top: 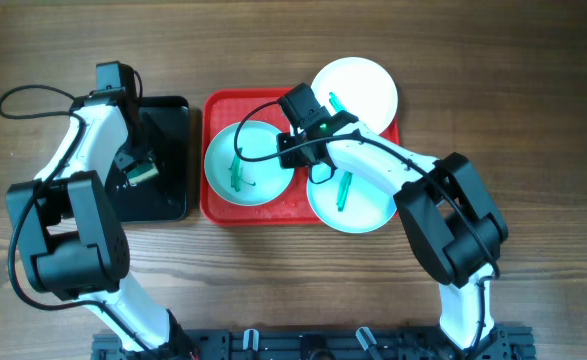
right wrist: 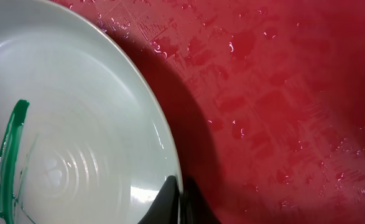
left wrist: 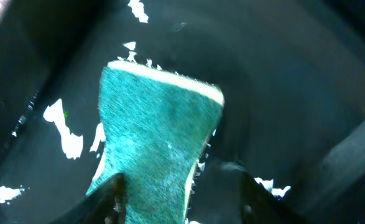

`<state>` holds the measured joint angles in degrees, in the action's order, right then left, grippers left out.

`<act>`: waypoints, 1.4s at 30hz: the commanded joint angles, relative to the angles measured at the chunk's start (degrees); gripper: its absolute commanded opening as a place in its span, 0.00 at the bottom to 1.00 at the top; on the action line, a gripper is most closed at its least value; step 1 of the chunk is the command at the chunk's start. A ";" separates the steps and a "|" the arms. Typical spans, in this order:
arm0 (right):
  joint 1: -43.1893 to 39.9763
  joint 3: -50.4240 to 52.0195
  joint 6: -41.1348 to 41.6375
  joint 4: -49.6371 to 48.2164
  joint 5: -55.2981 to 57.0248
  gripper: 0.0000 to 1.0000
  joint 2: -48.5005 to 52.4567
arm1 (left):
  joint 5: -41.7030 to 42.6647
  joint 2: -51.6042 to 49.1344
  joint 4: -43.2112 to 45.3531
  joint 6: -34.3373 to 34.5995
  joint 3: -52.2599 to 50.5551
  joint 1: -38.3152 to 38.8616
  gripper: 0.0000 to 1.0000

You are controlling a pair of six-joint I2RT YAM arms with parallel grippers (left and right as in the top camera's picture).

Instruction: Clean dirty plates on tray and stack at the side

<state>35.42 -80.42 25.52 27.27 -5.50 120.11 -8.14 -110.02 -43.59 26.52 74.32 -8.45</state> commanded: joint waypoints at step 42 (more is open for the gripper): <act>-3.45 -0.68 -1.75 2.56 -15.72 0.04 1.92 | 25.51 9.18 -10.78 -20.37 8.20 1.99 0.04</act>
<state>33.45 -80.42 25.23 28.80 -15.33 120.53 10.09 -102.19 -53.12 11.07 81.82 -8.97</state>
